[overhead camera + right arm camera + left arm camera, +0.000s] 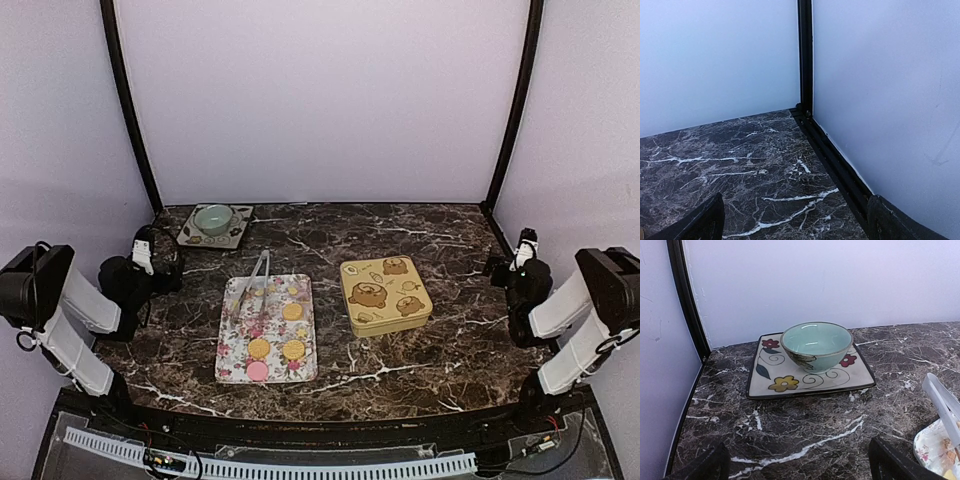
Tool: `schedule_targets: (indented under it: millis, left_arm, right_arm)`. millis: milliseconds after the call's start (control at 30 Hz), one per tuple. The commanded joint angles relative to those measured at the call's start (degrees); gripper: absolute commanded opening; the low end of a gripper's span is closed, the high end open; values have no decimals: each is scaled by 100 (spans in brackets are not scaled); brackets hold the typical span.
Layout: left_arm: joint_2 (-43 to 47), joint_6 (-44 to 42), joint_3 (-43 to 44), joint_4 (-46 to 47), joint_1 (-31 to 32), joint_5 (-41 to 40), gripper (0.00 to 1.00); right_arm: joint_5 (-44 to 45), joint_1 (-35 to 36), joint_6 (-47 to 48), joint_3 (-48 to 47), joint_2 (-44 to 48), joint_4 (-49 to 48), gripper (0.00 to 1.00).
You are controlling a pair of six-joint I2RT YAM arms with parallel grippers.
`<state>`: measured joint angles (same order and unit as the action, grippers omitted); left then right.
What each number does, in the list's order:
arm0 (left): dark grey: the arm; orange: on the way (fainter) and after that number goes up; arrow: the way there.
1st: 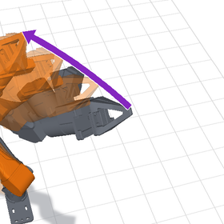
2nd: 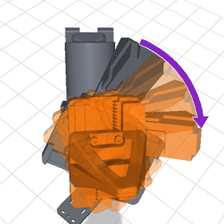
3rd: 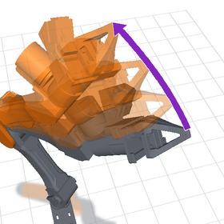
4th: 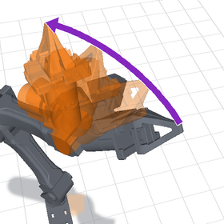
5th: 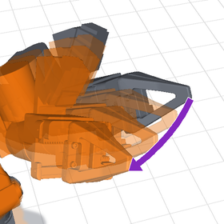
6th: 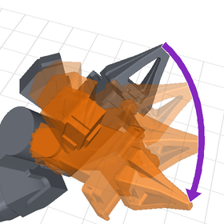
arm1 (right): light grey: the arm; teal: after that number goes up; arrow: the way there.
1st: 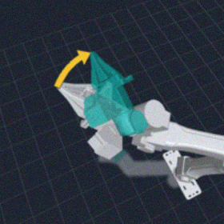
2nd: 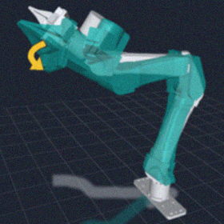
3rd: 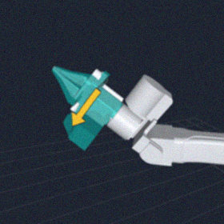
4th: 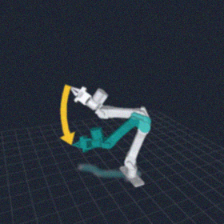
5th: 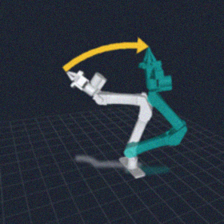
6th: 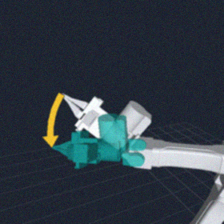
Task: Pack the cookies
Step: Reset both arms
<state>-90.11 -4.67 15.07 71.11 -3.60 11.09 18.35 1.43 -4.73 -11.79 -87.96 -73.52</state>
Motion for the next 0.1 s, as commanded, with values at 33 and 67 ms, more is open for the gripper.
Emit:
schedule_targets:
  millis: [33,67]
  left_arm:
    - [26,1,-21,193,-4,52,99]
    - [23,3,-17,201,-2,51,99]
  right_arm:
    - [-71,-25,59,-25,-1,-206,100]
    - [-70,-24,56,-25,5,-192,100]
